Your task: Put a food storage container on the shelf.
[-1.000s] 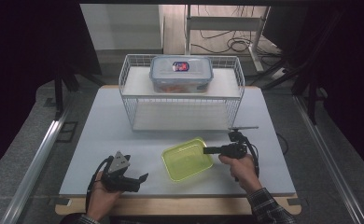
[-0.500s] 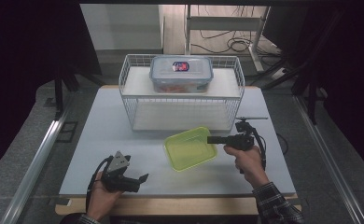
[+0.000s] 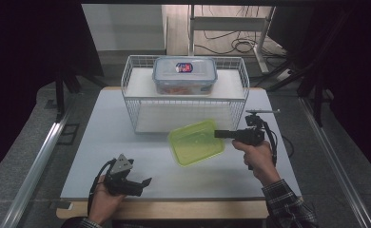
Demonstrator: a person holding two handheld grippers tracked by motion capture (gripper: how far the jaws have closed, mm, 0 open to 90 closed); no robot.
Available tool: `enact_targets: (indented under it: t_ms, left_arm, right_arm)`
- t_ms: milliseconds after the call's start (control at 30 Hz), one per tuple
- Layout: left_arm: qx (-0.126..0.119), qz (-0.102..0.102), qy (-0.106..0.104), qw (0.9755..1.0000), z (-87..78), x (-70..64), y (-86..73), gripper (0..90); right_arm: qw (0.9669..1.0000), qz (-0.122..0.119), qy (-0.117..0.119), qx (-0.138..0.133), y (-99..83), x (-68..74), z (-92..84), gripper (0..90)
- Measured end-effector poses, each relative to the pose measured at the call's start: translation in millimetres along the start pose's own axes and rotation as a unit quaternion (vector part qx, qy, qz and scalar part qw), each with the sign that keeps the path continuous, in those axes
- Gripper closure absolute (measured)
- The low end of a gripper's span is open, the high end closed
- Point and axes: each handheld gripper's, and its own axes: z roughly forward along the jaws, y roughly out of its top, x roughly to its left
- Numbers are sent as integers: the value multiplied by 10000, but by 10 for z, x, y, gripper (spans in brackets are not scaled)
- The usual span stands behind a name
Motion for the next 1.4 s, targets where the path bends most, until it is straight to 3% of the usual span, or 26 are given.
enact_targets:
  t_ms: [767,1067,1400]
  left_arm:
    - [78,-59,-42,9999,23,10,-5,33]
    - [93,-63,-55,9999,25,7,-3,33]
    - [108,-56,-63,9999,23,10,-3,33]
  right_arm:
    - [9987,-252,8,-444,527,386,-363,805]
    - [9976,-228,22,-652,746,521,-522,805]
    - [9959,-221,48,-881,1011,649,-573,806]
